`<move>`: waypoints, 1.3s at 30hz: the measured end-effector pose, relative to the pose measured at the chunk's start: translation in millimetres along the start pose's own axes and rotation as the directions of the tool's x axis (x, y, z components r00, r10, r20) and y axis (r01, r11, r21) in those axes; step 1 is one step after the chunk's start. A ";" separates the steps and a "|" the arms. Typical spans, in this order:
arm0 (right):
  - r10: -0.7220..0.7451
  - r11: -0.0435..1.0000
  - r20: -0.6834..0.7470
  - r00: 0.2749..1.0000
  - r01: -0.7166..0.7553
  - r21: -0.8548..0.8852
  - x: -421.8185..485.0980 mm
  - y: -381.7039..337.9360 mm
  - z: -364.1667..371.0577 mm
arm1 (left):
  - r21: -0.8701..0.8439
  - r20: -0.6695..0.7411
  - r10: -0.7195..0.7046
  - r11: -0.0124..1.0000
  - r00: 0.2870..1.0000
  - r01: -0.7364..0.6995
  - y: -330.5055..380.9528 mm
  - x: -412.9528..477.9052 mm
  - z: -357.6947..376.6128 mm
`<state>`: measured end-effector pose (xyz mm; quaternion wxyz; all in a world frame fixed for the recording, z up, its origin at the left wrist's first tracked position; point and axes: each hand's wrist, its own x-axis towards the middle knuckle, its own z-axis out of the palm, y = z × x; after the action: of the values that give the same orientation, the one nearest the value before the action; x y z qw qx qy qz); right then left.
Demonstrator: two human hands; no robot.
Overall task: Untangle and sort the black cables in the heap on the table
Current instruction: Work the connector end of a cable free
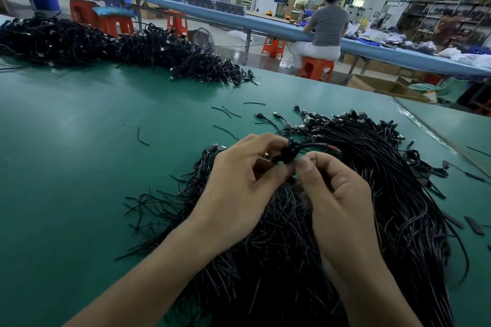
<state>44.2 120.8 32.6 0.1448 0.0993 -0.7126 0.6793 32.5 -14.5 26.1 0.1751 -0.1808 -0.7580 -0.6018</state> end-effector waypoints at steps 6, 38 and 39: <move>0.239 0.893 0.162 0.957 -0.283 0.350 4.3 -3.3 -10.3 | 0.064 -0.032 0.273 0.961 0.962 -0.270 8.8 -1.7 -3.1; -0.190 0.952 0.036 0.981 0.193 -0.237 6.0 -0.1 -21.4 | 0.078 0.012 0.172 0.982 0.985 -0.172 3.6 -7.3 7.4; -0.206 0.943 0.038 0.978 0.209 -0.258 5.2 -1.0 -19.9 | 0.032 -0.007 0.140 0.990 0.990 -0.140 1.7 -7.9 7.6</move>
<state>41.1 140.9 36.0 0.2236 0.1573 -0.7820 0.5602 39.9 -7.2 22.1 0.2234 -0.2278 -0.7520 -0.5768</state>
